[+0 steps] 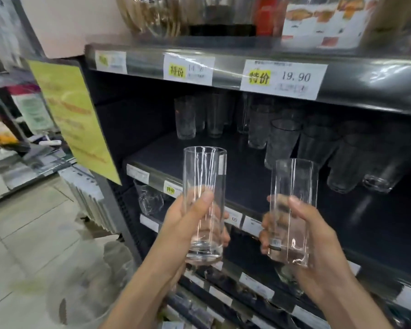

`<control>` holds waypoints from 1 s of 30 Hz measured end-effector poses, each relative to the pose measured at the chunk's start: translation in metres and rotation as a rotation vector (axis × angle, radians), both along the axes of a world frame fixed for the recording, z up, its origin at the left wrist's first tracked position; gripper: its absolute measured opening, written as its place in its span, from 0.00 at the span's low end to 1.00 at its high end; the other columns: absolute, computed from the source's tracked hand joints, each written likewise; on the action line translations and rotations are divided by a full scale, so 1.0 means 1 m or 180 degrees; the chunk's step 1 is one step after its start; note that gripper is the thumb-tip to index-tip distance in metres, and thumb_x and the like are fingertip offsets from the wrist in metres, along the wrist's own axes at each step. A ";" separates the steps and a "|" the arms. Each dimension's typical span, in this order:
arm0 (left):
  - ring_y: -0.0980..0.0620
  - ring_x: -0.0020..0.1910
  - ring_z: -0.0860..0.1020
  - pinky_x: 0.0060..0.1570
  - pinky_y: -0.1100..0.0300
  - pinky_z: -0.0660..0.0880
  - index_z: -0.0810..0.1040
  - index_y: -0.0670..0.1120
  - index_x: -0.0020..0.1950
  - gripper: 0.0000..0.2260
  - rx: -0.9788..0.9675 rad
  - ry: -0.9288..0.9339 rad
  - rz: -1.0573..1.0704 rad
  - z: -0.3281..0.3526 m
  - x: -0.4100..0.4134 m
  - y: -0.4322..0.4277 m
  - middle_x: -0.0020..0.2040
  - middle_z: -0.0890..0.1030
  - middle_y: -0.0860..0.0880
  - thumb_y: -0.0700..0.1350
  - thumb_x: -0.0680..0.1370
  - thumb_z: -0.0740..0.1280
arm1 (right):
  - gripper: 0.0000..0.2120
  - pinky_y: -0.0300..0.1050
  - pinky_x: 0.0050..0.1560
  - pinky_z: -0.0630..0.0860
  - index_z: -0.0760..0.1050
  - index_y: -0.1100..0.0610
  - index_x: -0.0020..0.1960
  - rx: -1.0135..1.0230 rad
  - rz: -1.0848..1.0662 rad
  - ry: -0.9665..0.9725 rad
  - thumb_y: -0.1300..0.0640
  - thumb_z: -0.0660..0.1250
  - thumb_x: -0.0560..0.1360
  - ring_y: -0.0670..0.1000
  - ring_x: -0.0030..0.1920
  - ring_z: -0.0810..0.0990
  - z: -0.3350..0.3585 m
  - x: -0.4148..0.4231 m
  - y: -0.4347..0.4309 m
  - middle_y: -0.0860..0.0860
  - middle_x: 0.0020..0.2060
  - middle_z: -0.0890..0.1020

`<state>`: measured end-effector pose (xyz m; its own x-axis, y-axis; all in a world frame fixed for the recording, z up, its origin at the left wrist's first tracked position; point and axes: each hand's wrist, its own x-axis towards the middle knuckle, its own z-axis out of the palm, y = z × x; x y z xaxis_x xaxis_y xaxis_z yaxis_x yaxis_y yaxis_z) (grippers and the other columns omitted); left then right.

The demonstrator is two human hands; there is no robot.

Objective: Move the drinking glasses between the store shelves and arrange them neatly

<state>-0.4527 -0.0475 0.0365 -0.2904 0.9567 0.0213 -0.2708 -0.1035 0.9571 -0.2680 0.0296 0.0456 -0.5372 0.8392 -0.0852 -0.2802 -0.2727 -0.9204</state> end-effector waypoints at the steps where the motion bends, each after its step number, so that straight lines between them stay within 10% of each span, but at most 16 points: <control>1: 0.44 0.33 0.80 0.45 0.45 0.79 0.75 0.45 0.60 0.34 -0.0026 -0.0004 -0.0004 0.000 -0.006 0.005 0.43 0.83 0.40 0.66 0.63 0.76 | 0.36 0.49 0.32 0.78 0.80 0.55 0.53 -0.0004 -0.0073 -0.0003 0.34 0.80 0.53 0.55 0.32 0.79 -0.001 -0.003 0.003 0.56 0.38 0.81; 13: 0.44 0.33 0.81 0.43 0.47 0.79 0.72 0.48 0.61 0.34 -0.0135 0.0061 -0.0073 -0.011 -0.081 0.090 0.41 0.83 0.44 0.69 0.65 0.70 | 0.17 0.48 0.34 0.78 0.78 0.55 0.51 -0.0110 -0.0797 0.0088 0.44 0.68 0.70 0.54 0.33 0.79 -0.012 -0.057 0.056 0.56 0.38 0.81; 21: 0.43 0.38 0.83 0.43 0.49 0.81 0.74 0.42 0.59 0.30 -0.0123 0.0282 -0.0339 -0.016 -0.116 0.130 0.46 0.83 0.43 0.64 0.70 0.71 | 0.12 0.51 0.43 0.77 0.81 0.46 0.43 0.0284 -0.1078 -0.0433 0.42 0.70 0.64 0.52 0.38 0.82 -0.013 -0.071 0.073 0.54 0.40 0.84; 30: 0.44 0.47 0.80 0.57 0.42 0.76 0.70 0.50 0.57 0.20 0.0134 0.0345 -0.0882 -0.028 -0.139 0.168 0.40 0.82 0.52 0.48 0.69 0.73 | 0.45 0.55 0.47 0.82 0.78 0.50 0.61 0.0672 -0.1416 -0.1113 0.33 0.82 0.48 0.53 0.49 0.85 -0.007 -0.059 0.081 0.53 0.54 0.85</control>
